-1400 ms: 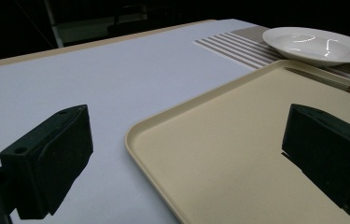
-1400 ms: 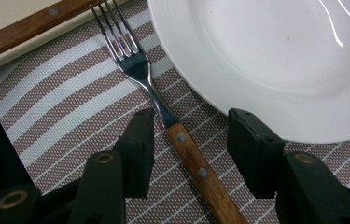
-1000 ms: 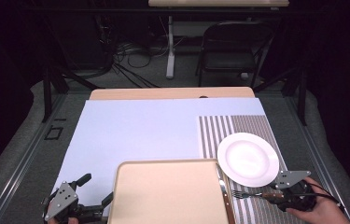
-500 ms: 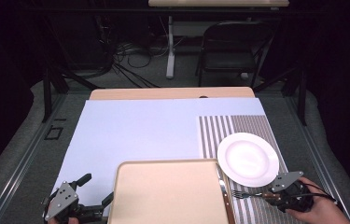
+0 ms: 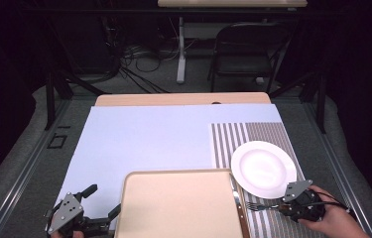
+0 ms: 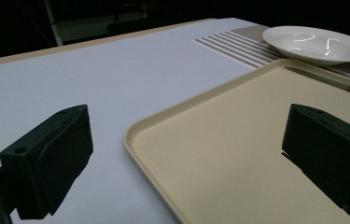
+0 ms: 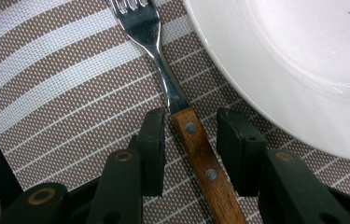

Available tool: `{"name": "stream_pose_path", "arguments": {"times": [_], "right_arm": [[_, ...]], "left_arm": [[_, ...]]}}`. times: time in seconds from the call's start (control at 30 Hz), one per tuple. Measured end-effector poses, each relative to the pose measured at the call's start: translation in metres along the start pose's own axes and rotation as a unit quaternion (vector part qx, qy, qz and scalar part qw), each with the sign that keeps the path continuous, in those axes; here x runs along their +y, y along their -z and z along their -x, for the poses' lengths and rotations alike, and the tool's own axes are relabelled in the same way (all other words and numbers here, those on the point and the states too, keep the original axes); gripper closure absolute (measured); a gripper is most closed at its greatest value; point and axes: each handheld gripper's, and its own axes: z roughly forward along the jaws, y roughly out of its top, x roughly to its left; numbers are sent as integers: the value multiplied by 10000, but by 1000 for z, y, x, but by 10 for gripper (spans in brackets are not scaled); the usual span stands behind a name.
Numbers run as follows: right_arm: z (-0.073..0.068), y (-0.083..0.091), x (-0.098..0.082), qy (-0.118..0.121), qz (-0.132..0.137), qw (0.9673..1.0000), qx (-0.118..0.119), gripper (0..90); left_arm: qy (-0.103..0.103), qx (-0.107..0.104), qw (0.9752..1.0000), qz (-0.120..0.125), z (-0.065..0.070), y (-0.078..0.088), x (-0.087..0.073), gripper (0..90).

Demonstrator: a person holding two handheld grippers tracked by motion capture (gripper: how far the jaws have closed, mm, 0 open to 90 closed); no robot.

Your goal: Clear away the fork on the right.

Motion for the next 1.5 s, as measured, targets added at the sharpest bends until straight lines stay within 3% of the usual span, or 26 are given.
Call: {"name": "stream_pose_path", "arguments": {"times": [0.03, 0.07, 0.1, 0.17, 0.2, 0.23, 0.4, 0.5, 0.57, 0.6, 0.63, 0.67, 0.7, 0.83, 0.9, 0.97, 1.27, 1.5], "right_arm": [[1, 1, 1, 38, -205, 9998, 3, 630], [0, -3, 0, -1, 74, 10000, -20, 632], [0, 0, 1, 20, -179, 9998, -85, 634], [2, -1, 1, 65, -286, 9996, 53, 639], [2, -5, -2, -6, -11, 10000, 95, 642], [1, -4, -1, 13, -129, 9999, -2, 645], [3, -2, -2, 66, -252, 9996, -47, 655], [4, -5, -4, 0, -58, 9999, 96, 660], [4, -3, -3, 39, -231, 9997, -44, 662], [5, -3, -3, 42, -206, 9997, 102, 667], [4, -7, -4, 2, 95, 9999, 72, 669], [4, -9, -5, -18, 208, 9998, 53, 670], [5, -5, -4, 40, -79, 9999, 102, 675], [5, -3, -3, 23, -200, 9996, 201, 725], [4, -5, -4, -5, -95, 9997, 225, 747], [4, -3, -2, 67, -250, 9995, 161, 760], [4, -2, -1, 190, -324, 9992, 145, 772], [4, -5, -1, 125, -186, 9994, 273, 774]], "left_arm": [[-6, 10, 10000, -1, 0, 0, 0, 23], [-7, 7, 10000, 1, 0, 0, 0, 23], [-9, 6, 10000, 3, 0, 0, 0, 23], [-7, 7, 10000, 1, 0, 0, 0, 23], [-7, 6, 10000, 1, 0, 0, 0, 23], [-9, 8, 10000, -1, 0, 0, 0, 23], [-11, 3, 10000, -7, 0, 0, 0, 23], [-14, 1, 10000, -13, 0, 0, 0, 23], [-11, 0, 10000, -11, 0, 0, 0, 23], [-11, 0, 10000, -9, 0, 0, 0, 23], [-11, 1, 10000, -10, 0, 0, 0, 23], [-16, 4, 10000, -14, 0, 0, 0, 23], [-13, -3, 10000, -13, 0, 0, 0, 22], [-13, -2, 10000, -12, 0, 0, 0, 23], [-7, 1, 10000, -10, 0, 0, 0, 23], [-9, 2, 10000, -11, 0, 0, 0, 23], [-8, 24, 10000, -4, -1, 0, 0, 23], [-8, 33, 10000, -8, -1, 1, 0, 25]]}}
